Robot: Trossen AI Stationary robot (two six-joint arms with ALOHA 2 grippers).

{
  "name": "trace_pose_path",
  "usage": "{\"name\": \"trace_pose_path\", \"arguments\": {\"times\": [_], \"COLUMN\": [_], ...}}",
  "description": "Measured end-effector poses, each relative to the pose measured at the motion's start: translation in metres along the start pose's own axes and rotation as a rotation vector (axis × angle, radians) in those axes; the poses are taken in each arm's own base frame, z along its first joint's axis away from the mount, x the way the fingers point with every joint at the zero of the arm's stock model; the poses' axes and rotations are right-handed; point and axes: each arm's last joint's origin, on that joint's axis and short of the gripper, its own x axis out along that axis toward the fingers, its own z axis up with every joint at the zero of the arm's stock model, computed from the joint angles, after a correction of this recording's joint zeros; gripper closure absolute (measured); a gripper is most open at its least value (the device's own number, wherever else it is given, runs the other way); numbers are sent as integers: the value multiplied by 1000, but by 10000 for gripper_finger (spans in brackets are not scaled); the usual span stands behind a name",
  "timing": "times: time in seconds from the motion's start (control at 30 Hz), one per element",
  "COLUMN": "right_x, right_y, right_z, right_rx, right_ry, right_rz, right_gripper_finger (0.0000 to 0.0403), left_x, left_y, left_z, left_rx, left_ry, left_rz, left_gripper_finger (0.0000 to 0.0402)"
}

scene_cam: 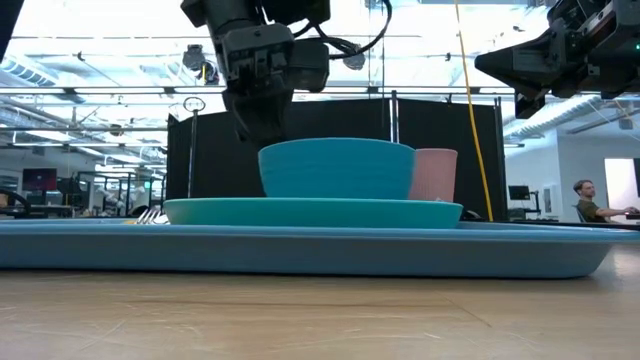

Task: Set up tray
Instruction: Adjust the blue bowl on the green plate

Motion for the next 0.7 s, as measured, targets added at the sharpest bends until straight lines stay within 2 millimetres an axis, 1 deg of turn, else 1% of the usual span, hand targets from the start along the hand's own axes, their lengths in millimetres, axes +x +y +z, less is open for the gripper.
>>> {"name": "trace_pose_path", "arguments": {"times": [0.5, 0.7], "right_x": [0, 0], "right_y": [0, 0], "right_z": [0, 0], "right_rx": [0, 0], "right_ry": [0, 0], "right_rz": [0, 0], "right_gripper_finger": [403, 403], "left_x": [0, -1], "left_y": [1, 0], "left_z": [-2, -2], "left_rx": [-49, -15], "left_ry": [37, 42], "left_rz": [-35, -55], "left_gripper_finger": [401, 401]}}
